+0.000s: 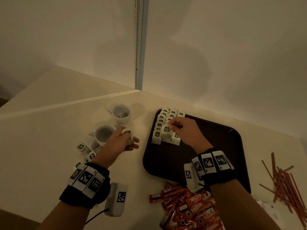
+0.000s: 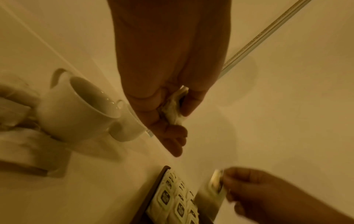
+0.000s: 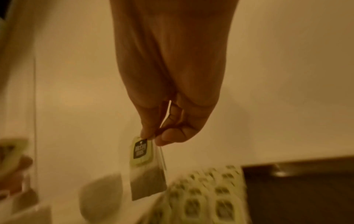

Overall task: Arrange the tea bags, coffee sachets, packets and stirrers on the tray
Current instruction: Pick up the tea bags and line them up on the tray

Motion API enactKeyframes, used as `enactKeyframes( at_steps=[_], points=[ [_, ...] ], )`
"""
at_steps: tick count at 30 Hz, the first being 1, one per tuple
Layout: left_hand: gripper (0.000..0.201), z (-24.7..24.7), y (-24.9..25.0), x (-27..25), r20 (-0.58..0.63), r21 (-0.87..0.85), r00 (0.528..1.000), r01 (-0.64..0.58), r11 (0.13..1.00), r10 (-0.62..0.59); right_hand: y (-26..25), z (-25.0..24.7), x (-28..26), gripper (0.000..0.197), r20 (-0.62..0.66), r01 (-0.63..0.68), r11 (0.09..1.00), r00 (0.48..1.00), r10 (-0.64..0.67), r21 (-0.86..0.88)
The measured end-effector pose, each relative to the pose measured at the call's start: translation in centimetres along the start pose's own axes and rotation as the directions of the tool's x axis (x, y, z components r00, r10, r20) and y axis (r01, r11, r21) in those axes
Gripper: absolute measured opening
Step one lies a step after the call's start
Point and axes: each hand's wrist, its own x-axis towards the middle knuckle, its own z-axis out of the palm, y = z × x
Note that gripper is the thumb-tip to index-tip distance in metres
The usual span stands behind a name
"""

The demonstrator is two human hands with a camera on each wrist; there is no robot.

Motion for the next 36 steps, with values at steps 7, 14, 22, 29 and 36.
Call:
enactKeyframes(
  at_steps=[7,14,22,29,36],
  points=[
    [0.012,-0.7,-1.1,0.5,-0.010,0.046,1.000,-0.008,0.999,0.009,5.9,3.4,0.2,0.013,0.150,-0.231,0.972,0.960,0.235,-0.050],
    [0.016,-1.0,-1.5,0.7,-0.022,0.019,0.999,-0.036,0.999,0.036,7.8,4.7,1.6,0.012,-0.008,-0.314,0.949,0.949,0.314,-0.018],
    [0.015,-1.0,-1.7,1.4,-0.054,-0.032,0.998,0.035,0.999,-0.037,8.3,5.1,2.9,0.011,-0.041,-0.330,0.942,0.944,0.328,-0.065],
    [0.028,-0.7,-0.7,1.2,0.007,-0.078,0.999,0.043,0.996,-0.043,3.2,4.0,2.6,0.024,-0.013,-0.181,0.969,0.983,0.186,0.169],
    [0.013,1.4,2.5,0.6,0.033,0.022,0.964,-0.264,0.964,0.263,-6.2,2.8,1.9,0.010,0.031,0.286,0.931,0.953,-0.301,0.228]
  ],
)
